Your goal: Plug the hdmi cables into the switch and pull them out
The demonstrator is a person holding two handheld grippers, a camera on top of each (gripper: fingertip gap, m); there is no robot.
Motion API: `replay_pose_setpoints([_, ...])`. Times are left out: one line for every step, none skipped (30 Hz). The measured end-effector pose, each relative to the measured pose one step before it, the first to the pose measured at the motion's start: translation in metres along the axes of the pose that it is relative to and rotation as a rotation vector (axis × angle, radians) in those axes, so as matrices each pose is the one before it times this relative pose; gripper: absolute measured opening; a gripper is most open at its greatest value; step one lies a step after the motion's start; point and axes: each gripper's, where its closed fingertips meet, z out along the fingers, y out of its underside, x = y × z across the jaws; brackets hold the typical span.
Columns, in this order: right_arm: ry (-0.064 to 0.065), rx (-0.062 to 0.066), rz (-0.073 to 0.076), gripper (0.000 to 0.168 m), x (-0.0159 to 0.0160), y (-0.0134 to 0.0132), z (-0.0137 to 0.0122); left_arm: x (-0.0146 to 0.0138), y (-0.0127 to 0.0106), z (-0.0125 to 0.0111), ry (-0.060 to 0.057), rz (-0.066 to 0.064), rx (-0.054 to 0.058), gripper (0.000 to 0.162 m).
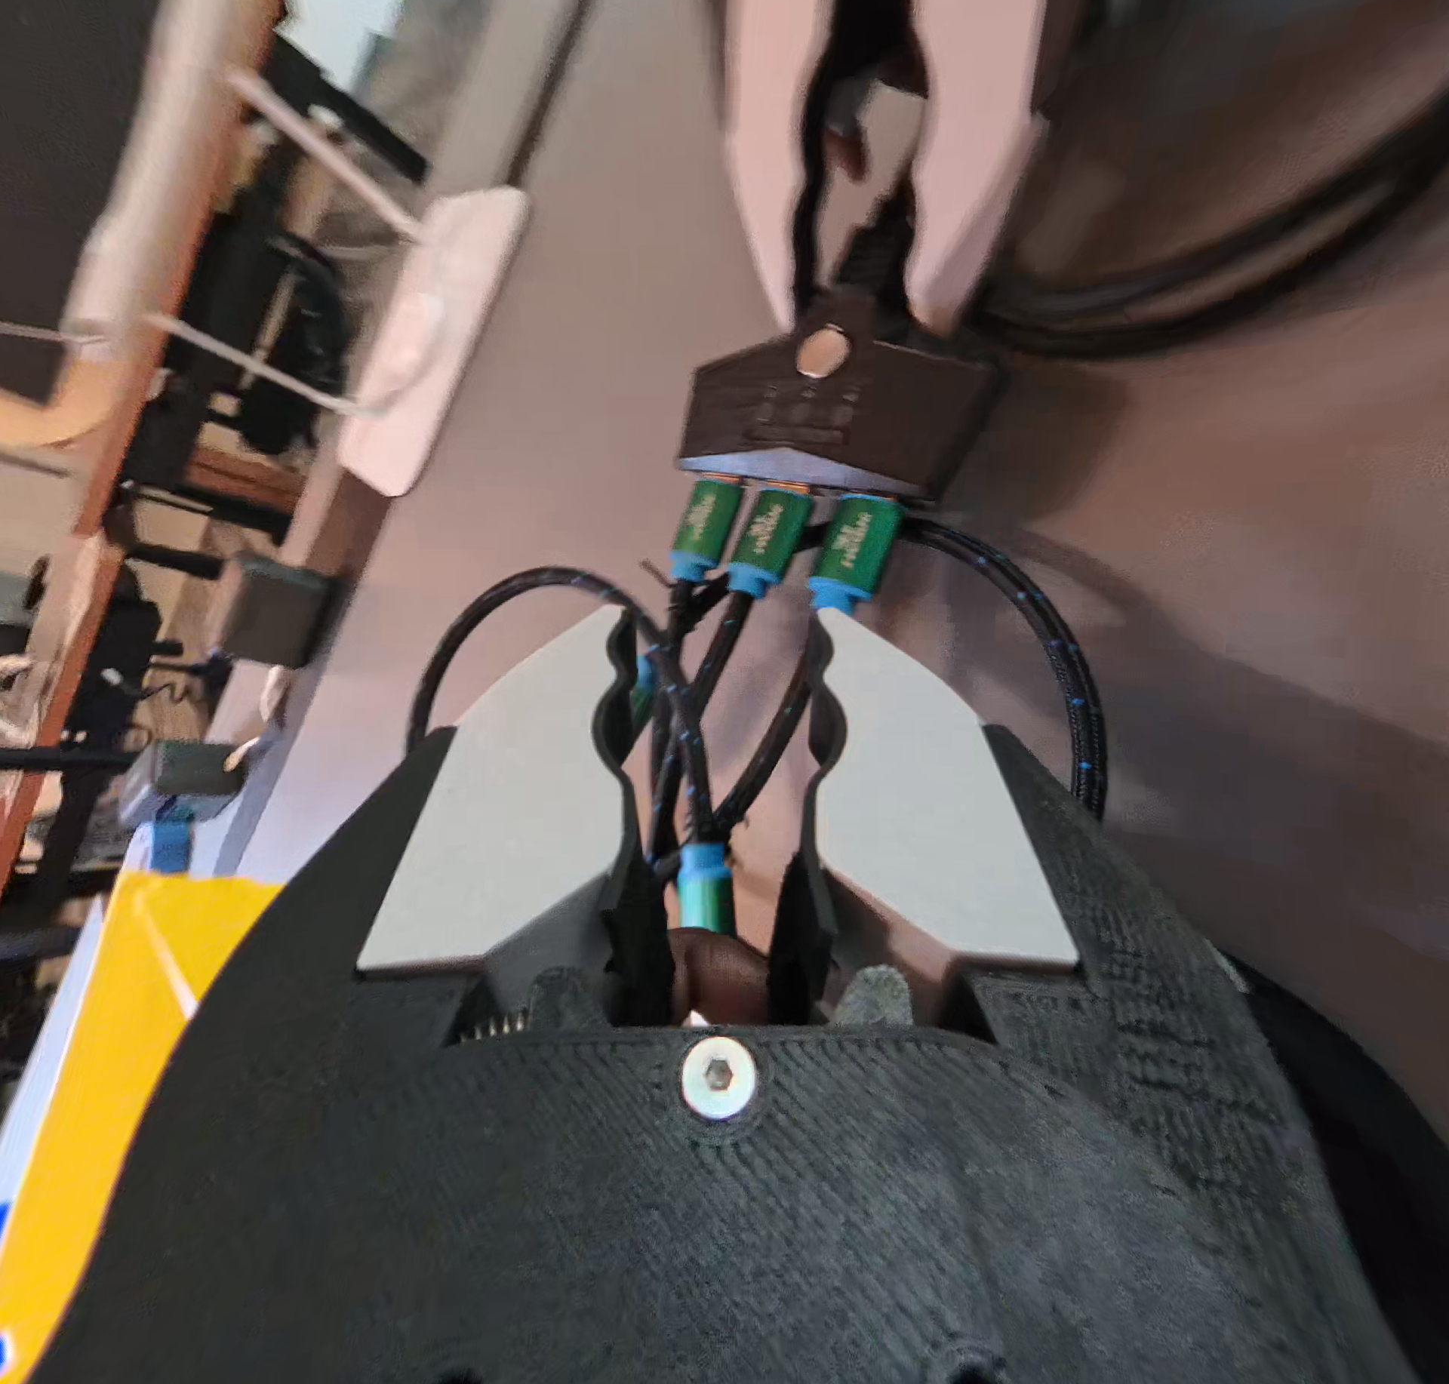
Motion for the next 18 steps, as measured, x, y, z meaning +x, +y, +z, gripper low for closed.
replay_pose_setpoints([0.0255, 0.0034, -0.0110, 0.037, 0.00357, -0.00161, -0.00222, -0.01330, -0.00403, -0.01037, -0.0502, -0.0595, 0.0493, 0.042])
replay_pose_setpoints([0.0269, 0.0034, -0.0104, 0.036, 0.00356, -0.00151, -0.00197, -0.01512, -0.00550, -0.01083, -0.0608, -0.0630, 0.0604, 0.042])
replay_pose_setpoints([0.0210, 0.0071, -0.0087, 0.036, 0.00265, -0.00189, -0.00172, -0.01497, -0.00741, -0.01100, -0.0594, -0.0560, 0.0712, 0.042])
replay_pose_setpoints([0.0173, 0.0123, -0.0110, 0.036, 0.00210, -0.00264, -0.00196, -0.01498, -0.00861, -0.01084, -0.0620, -0.0467, 0.0744, 0.042])
replay_pose_setpoints([0.0178, 0.0139, -0.0135, 0.036, 0.00210, -0.00309, -0.00195, -0.01518, -0.00876, -0.01026, -0.0651, -0.0386, 0.0692, 0.042])
replay_pose_setpoints([0.0188, 0.0131, -0.0121, 0.036, 0.00234, -0.00337, -0.00198, -0.01378, -0.00810, -0.00906, -0.0588, -0.0248, 0.0579, 0.042])
replay_pose_setpoints([0.0210, 0.0120, -0.0105, 0.036, 0.00278, -0.00349, -0.00201, -0.01269, -0.00668, -0.00766, -0.0548, -0.0105, 0.0448, 0.041])
replay_pose_setpoints([0.0211, 0.0112, -0.0080, 0.036, 0.00290, -0.00329, -0.00229, -0.01171, -0.00487, -0.00635, -0.0520, -0.0009, 0.0294, 0.041])
replay_pose_setpoints([0.0215, 0.0087, -0.0095, 0.036, 0.00300, -0.00305, -0.00250, -0.01038, -0.00352, -0.00522, -0.0454, 0.0070, 0.0174, 0.041])
replay_pose_setpoints([0.0227, 0.0071, -0.0102, 0.036, 0.00316, -0.00290, -0.00266, -0.00978, -0.00346, -0.00478, -0.0446, 0.0111, 0.0165, 0.040])
replay_pose_setpoints([0.0246, 0.0079, -0.0106, 0.036, 0.00361, -0.00302, -0.00301, -0.00895, -0.00470, -0.00463, -0.0427, 0.0081, 0.0239, 0.040])
replay_pose_setpoints([0.0266, 0.0078, -0.0096, 0.036, 0.00398, -0.00327, -0.00299, -0.00716, -0.00561, -0.00429, -0.0318, 0.0072, 0.0290, 0.039])
replay_pose_setpoints([0.0279, 0.0089, -0.0086, 0.036, 0.00447, -0.00361, -0.00322, -0.00701, -0.00650, -0.00423, -0.0321, 0.0075, 0.0321, 0.038])
replay_pose_setpoints([0.0302, 0.0109, -0.0093, 0.036, 0.00502, -0.00438, -0.00353, -0.00843, -0.00749, -0.00439, -0.0442, 0.0058, 0.0366, 0.038])
replay_pose_setpoints([0.0318, 0.0150, -0.0105, 0.036, 0.00541, -0.00547, -0.00383, -0.00801, -0.00785, -0.00406, -0.0389, 0.0070, 0.0373, 0.036])
replay_pose_setpoints([0.0385, 0.0175, -0.0110, 0.036, 0.00629, -0.00631, -0.00413, -0.00695, -0.00713, -0.00345, -0.0309, 0.0049, 0.0320, 0.035])
replay_pose_setpoints([0.0383, 0.0153, -0.0114, 0.036, 0.00646, -0.00666, -0.00423, -0.00576, -0.00555, -0.00275, -0.0234, -0.0005, 0.0231, 0.034])
replay_pose_setpoints([0.0345, 0.0153, -0.0153, 0.036, 0.00628, -0.00726, -0.00451, -0.00375, -0.00334, -0.00184, -0.0121, -0.0037, 0.0121, 0.033])
